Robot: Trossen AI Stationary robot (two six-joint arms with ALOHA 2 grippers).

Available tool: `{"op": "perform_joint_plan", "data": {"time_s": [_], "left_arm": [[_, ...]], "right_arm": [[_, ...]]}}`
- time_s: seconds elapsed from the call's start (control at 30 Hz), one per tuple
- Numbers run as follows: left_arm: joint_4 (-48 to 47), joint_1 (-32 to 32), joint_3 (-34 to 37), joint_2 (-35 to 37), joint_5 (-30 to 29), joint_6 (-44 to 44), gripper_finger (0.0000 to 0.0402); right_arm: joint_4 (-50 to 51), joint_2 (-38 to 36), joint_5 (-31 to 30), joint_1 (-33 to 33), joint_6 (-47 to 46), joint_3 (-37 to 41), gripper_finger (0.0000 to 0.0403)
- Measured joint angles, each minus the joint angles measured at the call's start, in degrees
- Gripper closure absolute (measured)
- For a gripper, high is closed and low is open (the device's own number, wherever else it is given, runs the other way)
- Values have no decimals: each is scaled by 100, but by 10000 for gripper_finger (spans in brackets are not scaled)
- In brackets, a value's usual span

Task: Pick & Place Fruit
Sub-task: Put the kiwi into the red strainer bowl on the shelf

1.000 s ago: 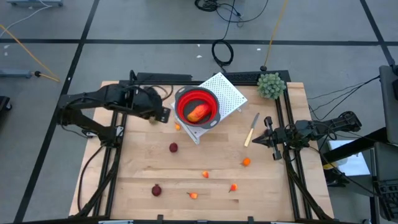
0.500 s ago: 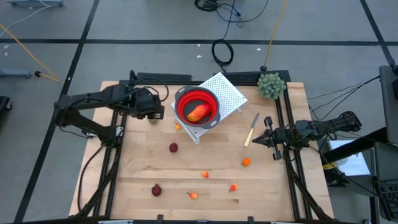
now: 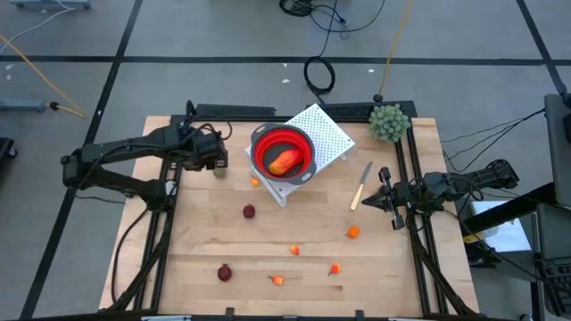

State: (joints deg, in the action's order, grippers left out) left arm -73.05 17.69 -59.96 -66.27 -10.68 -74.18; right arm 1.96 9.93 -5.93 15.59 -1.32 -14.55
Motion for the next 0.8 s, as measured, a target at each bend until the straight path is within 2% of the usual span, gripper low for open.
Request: {"op": "perform_joint_plan", "data": {"time_s": [0.13, 0.27, 0.57, 0.8], "left_arm": [[713, 282, 483, 106, 266, 122, 278], [1308, 422, 820, 30, 316, 345, 252], [1695, 714, 1114, -552, -176, 398, 135], [2077, 950, 1112, -1101, -147, 663, 51]], "right_arm": [[0, 0, 0, -2, 2, 1, 403], [1, -2, 0, 0, 2, -1, 403], [0, -2, -2, 0, 2, 0, 403], [0, -1, -2, 0, 2, 0, 403]]}}
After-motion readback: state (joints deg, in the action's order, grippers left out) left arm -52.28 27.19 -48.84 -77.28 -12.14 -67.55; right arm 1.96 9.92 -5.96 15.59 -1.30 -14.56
